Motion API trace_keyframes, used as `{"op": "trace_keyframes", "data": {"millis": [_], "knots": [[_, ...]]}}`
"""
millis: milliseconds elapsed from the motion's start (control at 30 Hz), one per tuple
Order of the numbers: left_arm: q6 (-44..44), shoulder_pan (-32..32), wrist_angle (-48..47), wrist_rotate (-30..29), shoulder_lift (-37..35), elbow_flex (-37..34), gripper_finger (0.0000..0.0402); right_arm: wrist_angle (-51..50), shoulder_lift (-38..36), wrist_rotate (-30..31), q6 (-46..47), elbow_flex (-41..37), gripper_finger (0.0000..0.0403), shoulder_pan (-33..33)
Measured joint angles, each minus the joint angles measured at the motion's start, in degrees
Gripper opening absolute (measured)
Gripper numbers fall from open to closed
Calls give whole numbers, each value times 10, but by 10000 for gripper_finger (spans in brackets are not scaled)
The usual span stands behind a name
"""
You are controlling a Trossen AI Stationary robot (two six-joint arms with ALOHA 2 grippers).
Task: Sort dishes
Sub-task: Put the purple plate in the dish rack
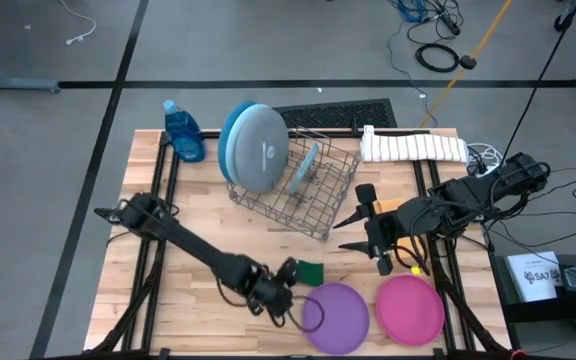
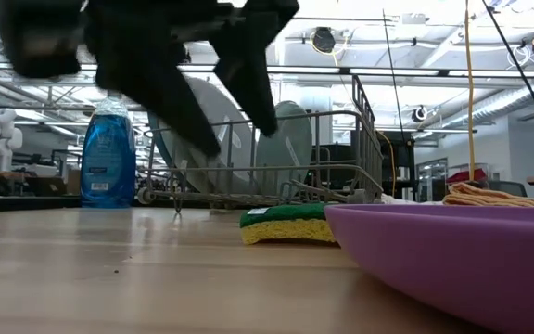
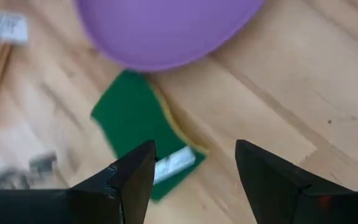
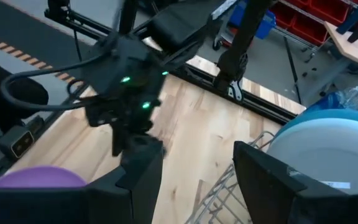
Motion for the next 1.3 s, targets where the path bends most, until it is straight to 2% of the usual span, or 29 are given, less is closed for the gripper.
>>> {"op": "trace_keyframes", "data": {"millis": [267,500,733,867,1167,1300], "knots": [[174,-33,145,-21,63,0,223,1,0,0,23,0,189,0],[296,-30,195,4,107,0,223,2,0,0,26,0,189,0],[356,-27,266,14,128,1,213,11,0,0,26,0,189,0],[353,-19,268,32,128,1,170,14,0,0,25,0,189,0],[293,-11,279,77,142,1,16,15,0,0,20,0,189,0],[276,-8,306,75,153,2,9,17,0,3,21,0,189,0]]}}
